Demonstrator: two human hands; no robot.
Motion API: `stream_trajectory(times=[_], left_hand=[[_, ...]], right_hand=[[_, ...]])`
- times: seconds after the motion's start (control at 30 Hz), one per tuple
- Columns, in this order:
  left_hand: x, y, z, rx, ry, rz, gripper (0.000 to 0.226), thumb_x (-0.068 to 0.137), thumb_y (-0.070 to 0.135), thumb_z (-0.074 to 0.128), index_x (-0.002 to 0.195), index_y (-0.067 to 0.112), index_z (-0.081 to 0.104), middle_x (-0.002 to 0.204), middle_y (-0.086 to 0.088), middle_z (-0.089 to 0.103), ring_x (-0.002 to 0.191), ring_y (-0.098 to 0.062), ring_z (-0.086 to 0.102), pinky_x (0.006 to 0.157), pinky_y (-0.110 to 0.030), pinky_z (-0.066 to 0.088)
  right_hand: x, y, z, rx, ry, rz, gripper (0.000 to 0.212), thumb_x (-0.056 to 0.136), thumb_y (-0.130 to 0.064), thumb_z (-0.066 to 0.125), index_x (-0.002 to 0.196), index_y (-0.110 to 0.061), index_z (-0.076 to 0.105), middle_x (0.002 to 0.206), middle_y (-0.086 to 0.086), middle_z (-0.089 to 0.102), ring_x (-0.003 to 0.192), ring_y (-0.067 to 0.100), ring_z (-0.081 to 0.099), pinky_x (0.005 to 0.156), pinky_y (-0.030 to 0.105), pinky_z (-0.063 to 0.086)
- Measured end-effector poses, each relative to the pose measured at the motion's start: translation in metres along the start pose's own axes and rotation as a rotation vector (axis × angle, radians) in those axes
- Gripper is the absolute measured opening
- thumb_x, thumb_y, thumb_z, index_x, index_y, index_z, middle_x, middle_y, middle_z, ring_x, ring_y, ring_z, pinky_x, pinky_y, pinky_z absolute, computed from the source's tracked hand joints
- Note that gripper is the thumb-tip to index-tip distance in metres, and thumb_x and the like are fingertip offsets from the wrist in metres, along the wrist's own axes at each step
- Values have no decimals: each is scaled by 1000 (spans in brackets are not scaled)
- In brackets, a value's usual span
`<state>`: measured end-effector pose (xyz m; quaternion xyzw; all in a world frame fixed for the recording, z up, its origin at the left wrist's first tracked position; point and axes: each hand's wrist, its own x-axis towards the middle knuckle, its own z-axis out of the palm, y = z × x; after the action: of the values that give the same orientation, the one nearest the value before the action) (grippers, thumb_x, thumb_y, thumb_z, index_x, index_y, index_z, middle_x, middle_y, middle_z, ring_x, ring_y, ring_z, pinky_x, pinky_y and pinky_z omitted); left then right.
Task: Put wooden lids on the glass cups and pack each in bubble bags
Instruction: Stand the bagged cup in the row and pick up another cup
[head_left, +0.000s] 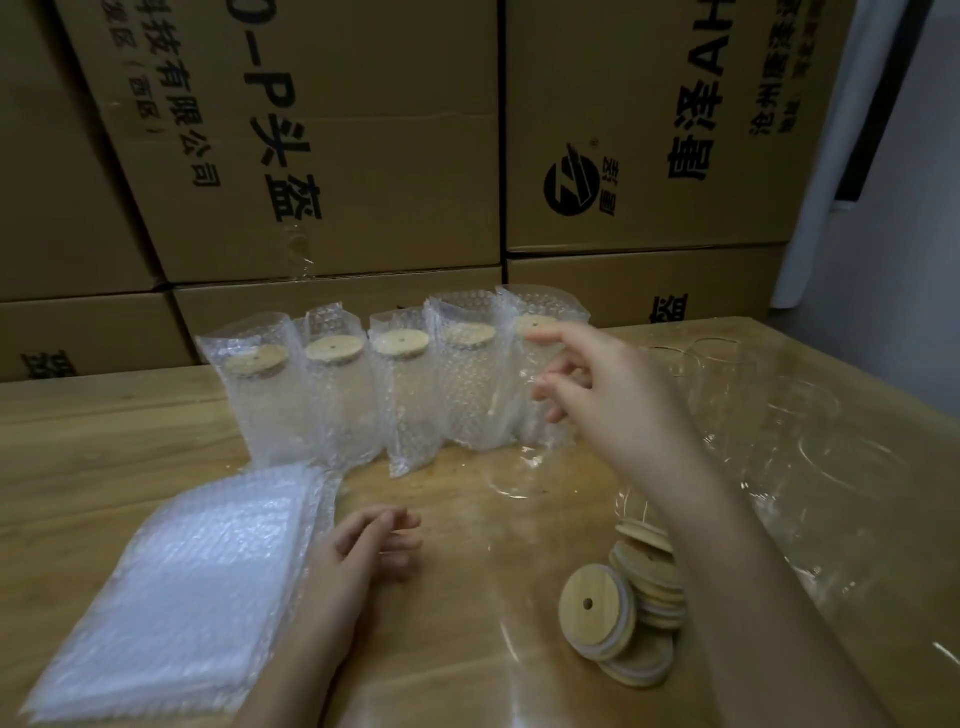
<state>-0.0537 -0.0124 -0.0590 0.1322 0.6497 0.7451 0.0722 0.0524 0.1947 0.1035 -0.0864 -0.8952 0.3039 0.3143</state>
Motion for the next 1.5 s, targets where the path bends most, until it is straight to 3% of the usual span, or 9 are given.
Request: stream_trajectory(times=[0.23,0.47,0.67,0.77,0.87,0.97,1.13,1.33,1.5], left_hand=[[-4,15,1,-411,-93,-250,47,81,53,43,118,26,54,110,-9,72,99,-36,68,69,-42,58],[-4,15,-3,-343,58,-107,49,81,45,60,124,23,51,112,-10,67,84,-25,73,60,-33,58],[9,10,-1,-239,132,1,45,77,50,55,115,26,49,113,-10,61,78,-19,73,51,-27,55],[16,10,-1,-201,143,6,33,85,52,59,108,30,50,111,-9,61,75,-18,73,49,-26,55],[21,8,-1,-180,157,-10,14,100,36,40,108,29,49,109,-9,60,70,-15,72,48,-26,55],[22,5,-2,-101,147,-6,20,104,22,38,122,19,47,107,-3,57,72,-13,72,49,-26,55],[21,4,-3,-111,128,-50,26,104,22,38,129,15,43,116,-13,59,73,-13,72,51,-25,55],[21,7,-4,-239,142,-115,36,92,48,50,121,27,48,111,-12,64,78,-24,73,56,-31,57],[22,2,-3,-243,145,-132,63,87,56,45,139,20,39,118,-15,60,74,-23,73,50,-25,53]], right_hand=[[-14,-17,69,727,-171,131,28,94,-2,55,106,-26,63,78,-3,70,61,5,63,61,17,49],[-37,11,132,1061,148,459,17,92,0,56,89,-16,62,68,-3,65,51,-1,51,53,12,43],[-46,40,160,849,170,429,18,97,-12,52,99,-26,63,105,1,64,97,12,58,86,25,47],[-55,46,176,775,124,341,24,99,-11,47,117,-25,55,121,-2,61,113,7,57,93,16,43],[-50,52,181,809,100,315,27,98,-12,49,119,-29,52,123,-7,59,109,-6,56,90,10,41],[-46,59,178,860,130,355,23,97,-17,52,113,-34,56,118,-13,63,110,5,60,94,20,45],[-44,64,171,821,171,275,26,99,-11,47,112,-28,62,108,-13,69,95,8,66,79,9,47],[-48,64,168,719,98,200,29,100,-16,48,108,-41,61,109,-15,68,104,-8,60,84,4,40],[-46,69,171,773,72,208,25,99,-16,49,118,-26,61,115,-21,63,111,-10,56,90,4,38]])
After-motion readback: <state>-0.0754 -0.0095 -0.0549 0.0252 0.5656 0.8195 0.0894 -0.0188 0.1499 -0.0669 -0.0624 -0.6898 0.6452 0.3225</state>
